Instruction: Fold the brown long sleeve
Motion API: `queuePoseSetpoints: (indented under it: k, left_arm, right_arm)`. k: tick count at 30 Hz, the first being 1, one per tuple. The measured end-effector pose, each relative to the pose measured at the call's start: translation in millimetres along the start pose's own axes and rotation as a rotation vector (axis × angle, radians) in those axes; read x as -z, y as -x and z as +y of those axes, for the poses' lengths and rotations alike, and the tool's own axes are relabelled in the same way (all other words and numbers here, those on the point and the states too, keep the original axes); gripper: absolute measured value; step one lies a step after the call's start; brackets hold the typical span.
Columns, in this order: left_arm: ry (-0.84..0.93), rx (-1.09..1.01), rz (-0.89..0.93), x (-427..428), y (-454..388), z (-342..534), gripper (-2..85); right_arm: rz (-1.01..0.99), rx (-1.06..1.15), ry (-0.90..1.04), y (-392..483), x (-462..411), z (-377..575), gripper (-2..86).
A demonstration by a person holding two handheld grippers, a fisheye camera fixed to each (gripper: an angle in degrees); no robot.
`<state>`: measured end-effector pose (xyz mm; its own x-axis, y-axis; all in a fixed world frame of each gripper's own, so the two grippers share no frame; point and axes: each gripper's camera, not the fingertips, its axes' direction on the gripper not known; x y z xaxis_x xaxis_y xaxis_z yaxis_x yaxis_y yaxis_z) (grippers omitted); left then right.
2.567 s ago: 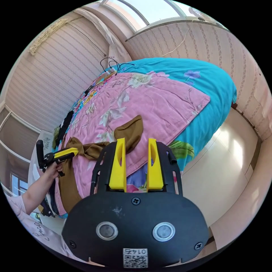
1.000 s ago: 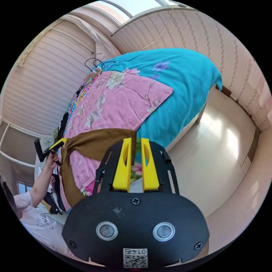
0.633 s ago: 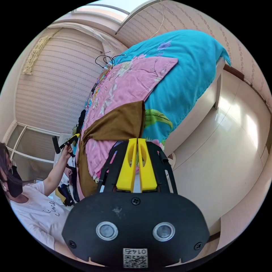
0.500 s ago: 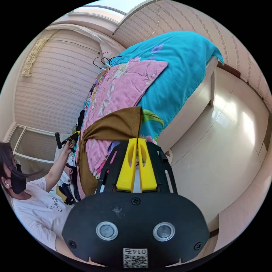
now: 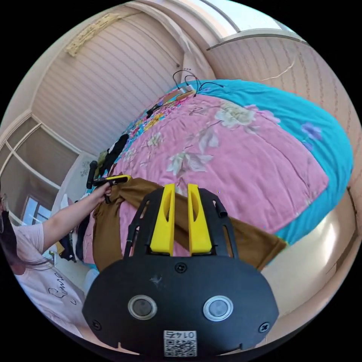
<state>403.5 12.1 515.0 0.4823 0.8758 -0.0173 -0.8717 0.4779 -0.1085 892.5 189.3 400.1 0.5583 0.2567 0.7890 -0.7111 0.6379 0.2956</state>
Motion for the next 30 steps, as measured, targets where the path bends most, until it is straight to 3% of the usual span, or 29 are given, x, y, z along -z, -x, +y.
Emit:
queuePoseSetpoints:
  k: [3, 5, 7, 9, 10, 14, 19, 30]
  left_arm:
    - [-0.082, 0.039, 0.017, 15, 13, -1, -0.9]
    - [-0.104, 0.057, 0.033, 18, 23, -6, -1.0]
    - [-0.113, 0.058, 0.027, 18, 27, -9, -1.0]
    - [-0.100, 0.075, 0.043, 14, 32, -11, -1.0]
    - [-0.092, 0.087, 0.047, 10, 34, -11, -1.0]
    - [-0.064, 0.097, 0.042, 4, 39, -8, -1.0]
    - [-0.091, 0.102, 0.046, 17, 47, -9, -1.0]
    - [-0.171, 0.168, 0.026, 26, 73, -5, -0.9]
  right_arm:
    - [0.206, -0.003, 0.129, 13, -36, -12, 8.0]
    - [0.464, -0.138, 0.015, 1, -20, 11, 8.0]
    - [0.601, -0.285, -0.058, -20, -2, 30, 8.0]
    - [0.569, -0.439, -0.086, -47, 8, 49, 8.7]
    - [0.455, -0.500, -0.107, -63, 7, 60, 9.1]
    - [0.276, -0.525, -0.203, -78, 2, 77, 7.4]
    - [0.250, -0.482, -0.282, -67, 4, 76, 1.9]
    - [0.259, -0.507, -0.470, -55, -31, 72, 1.1]
